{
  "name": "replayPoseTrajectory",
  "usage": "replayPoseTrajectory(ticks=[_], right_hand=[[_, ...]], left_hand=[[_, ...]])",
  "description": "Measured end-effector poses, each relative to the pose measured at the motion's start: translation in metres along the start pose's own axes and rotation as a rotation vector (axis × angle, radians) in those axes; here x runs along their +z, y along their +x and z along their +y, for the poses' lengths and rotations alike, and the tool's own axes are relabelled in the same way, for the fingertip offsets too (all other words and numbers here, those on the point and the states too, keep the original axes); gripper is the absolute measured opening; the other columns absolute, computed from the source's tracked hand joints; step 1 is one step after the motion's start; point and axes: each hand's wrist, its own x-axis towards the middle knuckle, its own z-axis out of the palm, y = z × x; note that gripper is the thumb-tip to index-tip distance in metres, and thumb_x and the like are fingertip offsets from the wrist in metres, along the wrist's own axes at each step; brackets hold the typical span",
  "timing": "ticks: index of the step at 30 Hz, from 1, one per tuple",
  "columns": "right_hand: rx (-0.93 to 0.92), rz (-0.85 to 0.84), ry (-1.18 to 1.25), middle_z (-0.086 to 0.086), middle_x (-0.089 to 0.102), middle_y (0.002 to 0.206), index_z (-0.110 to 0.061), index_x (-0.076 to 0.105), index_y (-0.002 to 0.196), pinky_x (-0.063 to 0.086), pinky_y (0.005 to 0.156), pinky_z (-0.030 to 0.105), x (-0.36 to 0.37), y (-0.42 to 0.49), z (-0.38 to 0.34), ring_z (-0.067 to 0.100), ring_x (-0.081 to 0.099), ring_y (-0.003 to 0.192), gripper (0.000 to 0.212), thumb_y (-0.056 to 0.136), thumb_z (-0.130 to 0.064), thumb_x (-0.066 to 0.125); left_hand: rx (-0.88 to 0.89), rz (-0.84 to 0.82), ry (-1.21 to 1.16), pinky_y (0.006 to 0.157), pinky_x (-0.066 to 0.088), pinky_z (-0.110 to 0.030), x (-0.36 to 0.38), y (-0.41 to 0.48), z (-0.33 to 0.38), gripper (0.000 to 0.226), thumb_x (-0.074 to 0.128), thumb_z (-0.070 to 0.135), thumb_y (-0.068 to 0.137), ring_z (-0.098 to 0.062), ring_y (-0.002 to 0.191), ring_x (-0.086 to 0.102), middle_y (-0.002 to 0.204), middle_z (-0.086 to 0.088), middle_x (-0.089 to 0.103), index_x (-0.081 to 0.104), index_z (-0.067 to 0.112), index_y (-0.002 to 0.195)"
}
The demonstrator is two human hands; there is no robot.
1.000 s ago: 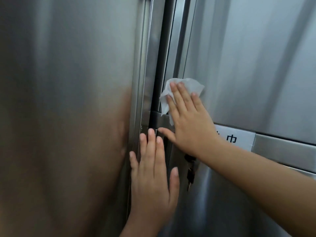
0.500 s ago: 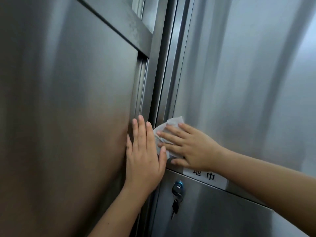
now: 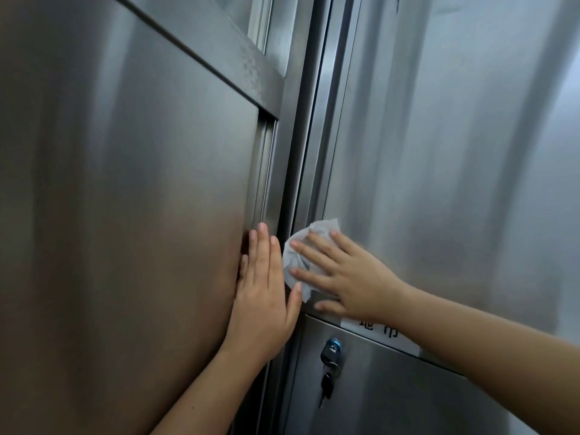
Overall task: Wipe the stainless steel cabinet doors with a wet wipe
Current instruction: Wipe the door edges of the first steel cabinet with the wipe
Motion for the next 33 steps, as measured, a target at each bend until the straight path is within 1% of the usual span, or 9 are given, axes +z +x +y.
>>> replayPoseTrajectory(ticks=[2, 4, 8, 14, 16, 19, 24, 28, 33], right_hand=[[0.006, 0.004, 0.009, 0.006, -0.025, 0.148, -0.029, -0.003, 0.149, -0.023, 0.102, 0.049, 0.0, 0.004, 0.005, 0.03, -0.029, 0.133, 0.065, 0.095, -0.059, 0.017], [0.073, 0.047, -0.016, 0.005, -0.021, 0.152, -0.03, -0.004, 0.149, -0.017, 0.108, 0.05, -0.004, 0.01, 0.023, 0.031, -0.021, 0.139, 0.064, 0.095, -0.059, 0.015], [0.244, 0.113, 0.009, 0.01, 0.0, 0.156, -0.028, 0.017, 0.149, 0.002, 0.113, 0.05, -0.024, 0.019, 0.059, 0.035, 0.0, 0.143, 0.062, 0.095, -0.056, 0.029], [0.062, 0.034, 0.002, 0.012, -0.008, 0.155, -0.029, 0.01, 0.15, -0.009, 0.109, 0.054, 0.0, 0.0, 0.005, 0.035, -0.013, 0.14, 0.067, 0.093, -0.061, 0.024], [0.024, -0.023, 0.033, 0.01, -0.015, 0.154, -0.028, 0.008, 0.15, -0.018, 0.105, 0.051, 0.005, -0.005, -0.01, 0.031, -0.025, 0.135, 0.068, 0.093, -0.06, 0.024], [-0.001, -0.024, 0.035, 0.004, -0.023, 0.15, -0.03, 0.001, 0.15, -0.027, 0.1, 0.048, 0.003, 0.0, -0.001, 0.027, -0.033, 0.13, 0.064, 0.095, -0.059, 0.018], [0.128, 0.039, 0.001, 0.003, -0.016, 0.155, -0.034, -0.002, 0.149, -0.012, 0.112, 0.046, -0.014, 0.013, 0.043, 0.029, -0.016, 0.142, 0.061, 0.095, -0.059, 0.013], [0.211, 0.084, 0.012, 0.001, -0.011, 0.156, -0.035, 0.003, 0.148, -0.011, 0.112, 0.043, -0.029, 0.019, 0.071, 0.027, -0.012, 0.143, 0.059, 0.096, -0.057, 0.018], [0.322, 0.126, -0.025, -0.001, -0.011, 0.157, -0.033, -0.003, 0.148, -0.01, 0.113, 0.041, -0.046, 0.03, 0.107, 0.023, -0.012, 0.144, 0.058, 0.096, -0.055, 0.015]], left_hand=[[-0.003, -0.01, -0.003, 0.106, 0.023, -0.052, 0.0, 0.0, 0.001, 0.067, 0.035, 0.033, 0.09, -0.039, 0.138, 0.017, 0.149, -0.028, 0.014, 0.022, -0.01, 0.139], [-0.003, -0.018, 0.005, 0.106, 0.024, -0.052, 0.0, -0.001, 0.001, 0.068, 0.035, 0.033, 0.089, -0.042, 0.137, 0.016, 0.148, -0.029, 0.015, 0.025, -0.014, 0.138], [0.006, -0.023, 0.009, 0.106, 0.02, -0.052, 0.002, -0.002, 0.0, 0.07, 0.037, 0.034, 0.089, -0.041, 0.138, 0.014, 0.148, -0.03, 0.014, 0.026, -0.015, 0.137], [0.006, -0.007, -0.008, 0.115, 0.017, -0.043, 0.005, -0.003, -0.002, 0.074, 0.038, 0.039, 0.089, -0.033, 0.14, 0.009, 0.149, -0.028, 0.012, 0.022, -0.013, 0.139], [0.001, -0.004, -0.017, 0.113, 0.013, -0.04, 0.006, -0.002, -0.003, 0.075, 0.037, 0.041, 0.089, -0.032, 0.14, 0.008, 0.149, -0.027, 0.012, 0.017, -0.01, 0.14], [-0.002, -0.009, 0.011, 0.113, 0.021, -0.045, 0.007, -0.003, -0.003, 0.075, 0.036, 0.042, 0.089, -0.034, 0.14, 0.012, 0.149, -0.028, 0.014, 0.019, -0.01, 0.14], [-0.008, -0.006, 0.064, 0.106, 0.025, -0.052, 0.003, -0.001, -0.001, 0.072, 0.037, 0.038, 0.087, -0.038, 0.137, 0.021, 0.147, -0.028, 0.02, 0.029, -0.012, 0.137], [0.003, 0.036, 0.051, 0.102, 0.018, -0.058, -0.002, 0.022, 0.003, 0.069, 0.037, 0.036, 0.087, -0.04, 0.135, 0.024, 0.147, -0.027, 0.022, 0.032, -0.012, 0.137], [0.033, 0.047, 0.068, 0.103, 0.02, -0.057, -0.008, 0.071, 0.014, 0.072, 0.033, 0.041, 0.088, -0.041, 0.135, 0.022, 0.146, -0.028, 0.024, 0.032, -0.011, 0.137]])
